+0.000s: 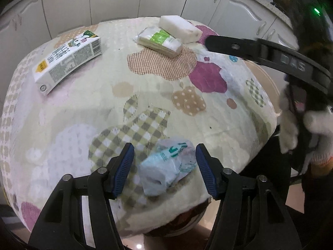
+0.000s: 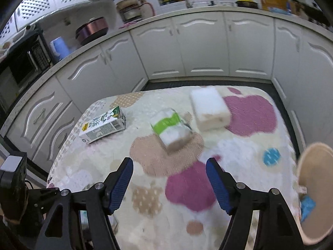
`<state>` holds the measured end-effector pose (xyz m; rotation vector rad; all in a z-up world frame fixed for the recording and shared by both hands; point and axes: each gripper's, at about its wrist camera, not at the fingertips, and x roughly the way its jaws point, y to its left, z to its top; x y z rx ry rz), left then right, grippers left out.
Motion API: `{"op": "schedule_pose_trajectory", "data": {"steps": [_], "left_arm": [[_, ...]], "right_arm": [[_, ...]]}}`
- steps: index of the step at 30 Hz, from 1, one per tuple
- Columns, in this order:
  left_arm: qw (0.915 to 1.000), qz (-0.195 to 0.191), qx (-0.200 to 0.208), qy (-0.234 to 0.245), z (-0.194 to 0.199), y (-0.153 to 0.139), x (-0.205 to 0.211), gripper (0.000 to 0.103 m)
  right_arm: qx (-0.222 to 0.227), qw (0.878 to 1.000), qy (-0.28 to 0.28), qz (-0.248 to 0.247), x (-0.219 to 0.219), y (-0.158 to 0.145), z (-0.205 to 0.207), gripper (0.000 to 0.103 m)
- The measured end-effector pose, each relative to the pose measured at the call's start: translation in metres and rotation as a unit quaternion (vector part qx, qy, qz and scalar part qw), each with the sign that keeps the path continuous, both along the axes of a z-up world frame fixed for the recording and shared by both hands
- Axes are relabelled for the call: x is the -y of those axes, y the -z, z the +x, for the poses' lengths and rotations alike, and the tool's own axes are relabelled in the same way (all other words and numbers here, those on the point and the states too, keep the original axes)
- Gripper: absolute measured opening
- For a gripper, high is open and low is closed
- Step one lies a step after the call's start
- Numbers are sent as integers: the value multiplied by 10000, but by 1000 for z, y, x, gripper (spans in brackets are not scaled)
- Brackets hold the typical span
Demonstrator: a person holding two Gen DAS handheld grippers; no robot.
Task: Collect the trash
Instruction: 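Grasp the clear plastic wrapper with the left tool while the right tool grasps the green-labelled white packet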
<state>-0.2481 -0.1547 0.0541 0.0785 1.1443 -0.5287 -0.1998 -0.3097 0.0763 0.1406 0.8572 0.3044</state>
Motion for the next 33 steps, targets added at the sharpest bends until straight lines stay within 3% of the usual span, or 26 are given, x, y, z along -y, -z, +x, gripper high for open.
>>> {"op": "schedule_pose_trajectory", "data": {"steps": [5,12,13,14,20,33], "left_arm": [[9999,42,28,92,16,-2,-4,27],[9997,-195,-40,-170,37,-6,-24,25],[9995,-230,-59,-203,38,-6,-27,25],[9995,-242,-57,-215,38,-7,-29,25],[9989,-312,-41,-356,46,-9,-33,25],[9980,-386,126,-487,51,-13,-8,25]], "right_arm": [[31,9988,-375,-328,-21,11,42,70],[-251,9945,-644,-782,-39,38,95,70],[-330,9943,-670,-761,-39,43,99,69],[-386,9942,-670,-743,-39,45,101,56],[-371,9954,-675,-577,-35,43,82,33],[-44,9980,-507,-367,-17,20,-1,32]]}}
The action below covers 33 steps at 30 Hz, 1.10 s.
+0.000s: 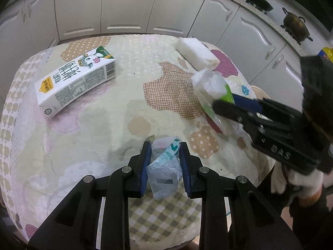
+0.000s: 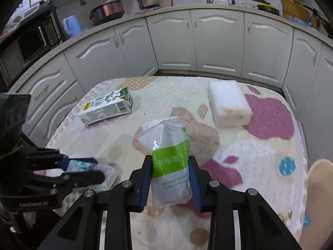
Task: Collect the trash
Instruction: 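Grasp the clear plastic wrapper with the left tool while the right tool grasps the green-labelled white packet, then carry the clear wrapper and green-labelled packet over the beige bin and open both tools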
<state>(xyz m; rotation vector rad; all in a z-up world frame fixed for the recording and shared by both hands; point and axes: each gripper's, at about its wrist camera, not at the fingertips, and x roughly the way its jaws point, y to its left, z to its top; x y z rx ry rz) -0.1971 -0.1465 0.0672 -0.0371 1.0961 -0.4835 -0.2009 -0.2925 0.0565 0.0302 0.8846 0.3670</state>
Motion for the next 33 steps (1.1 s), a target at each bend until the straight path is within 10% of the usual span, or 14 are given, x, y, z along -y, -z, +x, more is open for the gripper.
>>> {"op": "schedule_pose_trajectory", "data": {"steps": [33], "left_arm": [[9974,395,595,80,-8,-11,51,25]], "right_arm": [[178,9963,828,145,55,-14,-52,33]]}}
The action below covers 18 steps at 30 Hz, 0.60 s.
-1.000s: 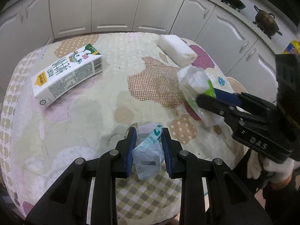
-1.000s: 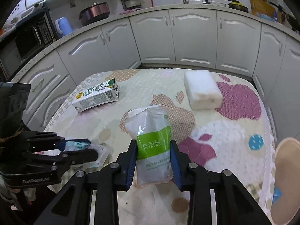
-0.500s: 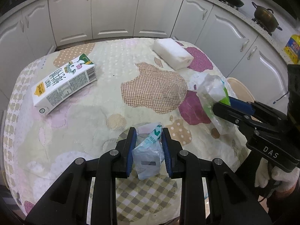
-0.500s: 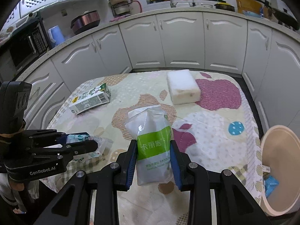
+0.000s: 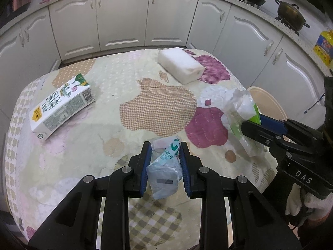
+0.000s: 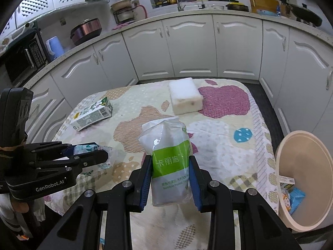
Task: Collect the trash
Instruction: 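Carry the clear wrapper and green-labelled packet over the beige bin and open both tools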
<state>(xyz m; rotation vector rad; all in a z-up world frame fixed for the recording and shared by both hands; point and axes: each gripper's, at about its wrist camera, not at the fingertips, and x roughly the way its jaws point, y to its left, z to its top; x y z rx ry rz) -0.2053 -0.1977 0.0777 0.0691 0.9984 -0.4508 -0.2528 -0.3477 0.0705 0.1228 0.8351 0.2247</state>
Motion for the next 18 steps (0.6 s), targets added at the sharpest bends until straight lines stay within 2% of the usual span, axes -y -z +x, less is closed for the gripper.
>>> {"op": "schedule_pose_trajectory", "data": {"steps": [18], "left_arm": [[9996,71,170,208,-3,-7,35,25]], "right_arm": [[119,9993,341,40,33,-8,-15,33]]}}
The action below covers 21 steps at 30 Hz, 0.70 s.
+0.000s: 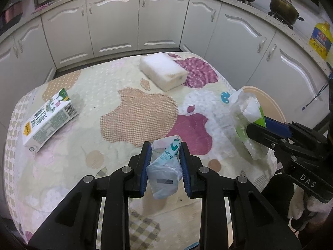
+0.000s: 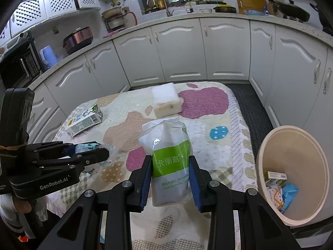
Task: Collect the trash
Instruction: 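Carry the clear wrapper and green-labelled packet over the beige bin and open both tools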
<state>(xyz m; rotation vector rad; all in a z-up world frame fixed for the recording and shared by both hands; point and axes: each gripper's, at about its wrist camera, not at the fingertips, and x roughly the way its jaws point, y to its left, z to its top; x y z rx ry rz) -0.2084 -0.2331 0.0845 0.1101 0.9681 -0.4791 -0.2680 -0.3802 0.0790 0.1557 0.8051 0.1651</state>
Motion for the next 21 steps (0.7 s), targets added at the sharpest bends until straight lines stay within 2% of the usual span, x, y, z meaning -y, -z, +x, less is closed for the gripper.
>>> {"op": "schedule_pose_trajectory", "data": {"steps": [11,21], "left_arm": [[9993,-39,31,383,-2,-8,44,25],[9965,-177,9,816,-3,-14,104,25]], "right_arm": [[31,9991,415,30,40,-5,-14,33],[9,9951,982,113,95,-4,-31,33]]}}
